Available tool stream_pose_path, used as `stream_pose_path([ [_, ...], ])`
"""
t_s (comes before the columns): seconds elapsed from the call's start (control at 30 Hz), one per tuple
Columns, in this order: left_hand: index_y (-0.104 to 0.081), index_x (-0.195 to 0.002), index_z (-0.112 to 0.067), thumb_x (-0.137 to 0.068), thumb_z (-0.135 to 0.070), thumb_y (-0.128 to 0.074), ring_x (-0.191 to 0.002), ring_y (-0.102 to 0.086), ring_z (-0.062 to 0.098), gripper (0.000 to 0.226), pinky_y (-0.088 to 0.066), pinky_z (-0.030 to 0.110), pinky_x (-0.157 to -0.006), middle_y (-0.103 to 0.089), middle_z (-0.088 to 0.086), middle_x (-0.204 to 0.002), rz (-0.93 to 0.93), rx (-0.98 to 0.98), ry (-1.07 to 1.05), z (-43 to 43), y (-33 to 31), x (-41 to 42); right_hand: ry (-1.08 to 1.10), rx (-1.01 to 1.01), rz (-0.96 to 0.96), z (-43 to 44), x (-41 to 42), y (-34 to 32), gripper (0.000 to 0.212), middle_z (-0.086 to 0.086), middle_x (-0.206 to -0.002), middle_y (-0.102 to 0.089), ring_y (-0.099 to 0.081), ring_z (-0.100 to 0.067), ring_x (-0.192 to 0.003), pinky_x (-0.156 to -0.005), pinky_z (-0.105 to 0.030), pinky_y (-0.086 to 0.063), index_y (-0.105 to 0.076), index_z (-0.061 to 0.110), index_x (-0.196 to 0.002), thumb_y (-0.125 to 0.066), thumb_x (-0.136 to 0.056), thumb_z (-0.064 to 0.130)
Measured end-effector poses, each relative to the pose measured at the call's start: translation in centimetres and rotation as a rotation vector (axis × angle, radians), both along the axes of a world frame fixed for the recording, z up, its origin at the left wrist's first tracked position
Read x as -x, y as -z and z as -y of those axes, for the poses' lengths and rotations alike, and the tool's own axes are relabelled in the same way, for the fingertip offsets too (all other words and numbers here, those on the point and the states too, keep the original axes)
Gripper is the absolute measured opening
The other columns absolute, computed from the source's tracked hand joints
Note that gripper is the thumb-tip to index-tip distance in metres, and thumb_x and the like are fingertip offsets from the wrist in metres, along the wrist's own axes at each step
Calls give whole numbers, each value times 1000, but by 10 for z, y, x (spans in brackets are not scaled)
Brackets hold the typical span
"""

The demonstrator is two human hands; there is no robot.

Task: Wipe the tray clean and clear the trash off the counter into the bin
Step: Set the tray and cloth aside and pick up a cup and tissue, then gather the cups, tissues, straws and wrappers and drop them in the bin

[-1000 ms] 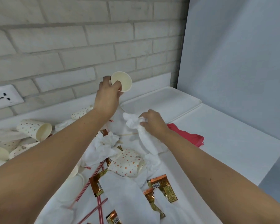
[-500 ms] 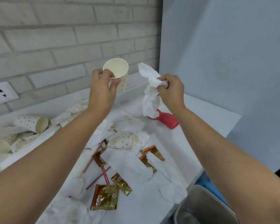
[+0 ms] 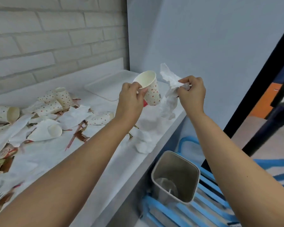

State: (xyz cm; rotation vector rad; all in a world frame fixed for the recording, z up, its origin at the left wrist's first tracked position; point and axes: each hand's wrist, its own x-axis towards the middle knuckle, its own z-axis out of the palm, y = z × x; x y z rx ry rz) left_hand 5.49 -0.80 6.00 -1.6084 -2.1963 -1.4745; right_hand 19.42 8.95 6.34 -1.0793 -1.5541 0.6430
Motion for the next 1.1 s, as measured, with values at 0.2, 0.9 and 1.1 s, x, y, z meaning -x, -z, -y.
stream_pose_path([
  [0.2, -63, -112, -5, -95, -23, -51, -98, -55, 21, 27, -36, 18, -82, -50, 11, -112, -1, 246, 163, 0, 51, -67, 88, 253, 12, -8, -61, 81, 26, -8, -108, -50, -56, -27, -90, -75, -32, -51, -59, 13, -91, -47, -78, -7],
  [0.9, -40, -139, -19, -94, 0, -41, -123, -49, 22, 49, -37, 28, -104, -31, 8, -146, -70, 916, 181, -24, 205, -114, -460, 1003, 753, -21, -115, 273, 29, -5, -109, -47, -43, -19, -96, -78, -25, -37, -47, 13, -112, -57, -85, 7],
  [1.1, -53, -127, -13, -97, -14, -42, -111, -56, 18, 32, -45, 27, -98, -52, 2, -128, -127, 584, 160, -37, 169, -118, -582, 964, 855, -36, -98, 238, 27, -7, -96, -56, -56, -14, -68, -57, -23, -48, -50, 18, -110, -45, -89, 2],
])
